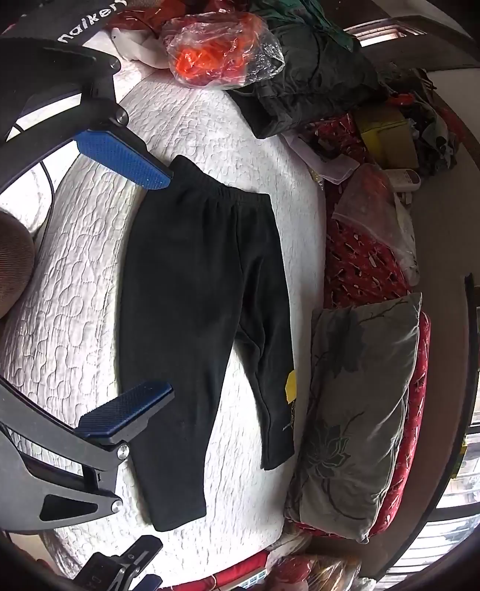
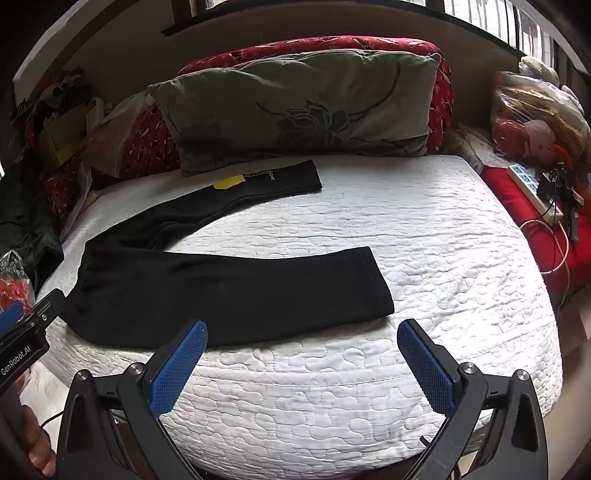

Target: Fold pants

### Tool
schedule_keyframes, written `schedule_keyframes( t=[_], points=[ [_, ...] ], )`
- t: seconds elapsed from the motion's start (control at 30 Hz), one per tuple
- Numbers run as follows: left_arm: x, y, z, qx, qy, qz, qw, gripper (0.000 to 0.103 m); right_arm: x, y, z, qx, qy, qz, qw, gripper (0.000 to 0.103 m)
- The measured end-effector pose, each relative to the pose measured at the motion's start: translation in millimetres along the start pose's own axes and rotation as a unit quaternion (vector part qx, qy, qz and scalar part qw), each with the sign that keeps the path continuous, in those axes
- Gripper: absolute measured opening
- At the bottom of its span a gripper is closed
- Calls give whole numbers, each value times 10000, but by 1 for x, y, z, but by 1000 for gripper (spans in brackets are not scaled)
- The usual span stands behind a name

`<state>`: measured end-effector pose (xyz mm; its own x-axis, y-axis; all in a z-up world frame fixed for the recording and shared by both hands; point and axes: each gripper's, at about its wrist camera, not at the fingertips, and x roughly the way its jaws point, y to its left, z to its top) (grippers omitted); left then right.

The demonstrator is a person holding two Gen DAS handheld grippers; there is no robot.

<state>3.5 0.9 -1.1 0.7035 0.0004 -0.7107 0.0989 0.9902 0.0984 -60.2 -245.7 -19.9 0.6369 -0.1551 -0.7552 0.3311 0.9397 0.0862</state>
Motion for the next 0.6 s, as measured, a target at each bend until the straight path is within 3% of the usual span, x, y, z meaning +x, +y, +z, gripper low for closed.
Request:
schedule_keyframes(
  t=[0.3,0.6],
  points=[
    [10,10,-22,-125,228,18,9997,103,-4,5,-10,-42,-114,129,9998,103],
    [12,20,-27,-288,339,0,9990,103,-3,14,-15,-256,-85,-13,9996,103]
  ],
)
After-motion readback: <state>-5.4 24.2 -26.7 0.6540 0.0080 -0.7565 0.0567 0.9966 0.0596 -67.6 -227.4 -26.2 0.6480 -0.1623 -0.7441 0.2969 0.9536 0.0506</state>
